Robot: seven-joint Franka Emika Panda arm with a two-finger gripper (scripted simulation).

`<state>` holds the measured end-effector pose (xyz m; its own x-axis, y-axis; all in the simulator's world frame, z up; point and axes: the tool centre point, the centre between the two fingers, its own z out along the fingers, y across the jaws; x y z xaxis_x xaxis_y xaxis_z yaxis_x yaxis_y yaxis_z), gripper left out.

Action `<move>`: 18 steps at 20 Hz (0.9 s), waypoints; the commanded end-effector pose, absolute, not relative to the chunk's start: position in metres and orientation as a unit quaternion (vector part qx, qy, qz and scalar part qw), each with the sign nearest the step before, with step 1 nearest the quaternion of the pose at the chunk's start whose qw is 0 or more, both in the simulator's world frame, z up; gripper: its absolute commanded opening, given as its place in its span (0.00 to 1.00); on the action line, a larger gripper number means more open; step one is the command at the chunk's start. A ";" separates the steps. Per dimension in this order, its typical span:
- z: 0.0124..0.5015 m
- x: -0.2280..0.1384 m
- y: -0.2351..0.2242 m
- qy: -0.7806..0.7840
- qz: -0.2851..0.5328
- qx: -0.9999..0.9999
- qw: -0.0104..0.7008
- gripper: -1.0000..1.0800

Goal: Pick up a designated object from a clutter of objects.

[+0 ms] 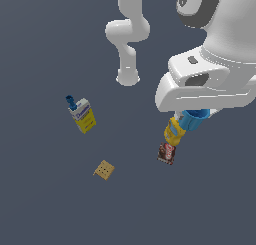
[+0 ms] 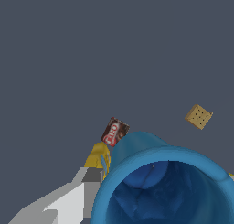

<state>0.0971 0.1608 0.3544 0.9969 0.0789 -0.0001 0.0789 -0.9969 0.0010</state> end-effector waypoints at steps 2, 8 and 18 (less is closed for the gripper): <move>0.375 0.101 0.179 0.039 0.000 0.999 0.000 0.00; 0.396 0.106 0.199 0.039 0.000 0.999 0.000 0.00; 0.409 0.109 0.212 0.039 0.000 0.999 0.000 0.00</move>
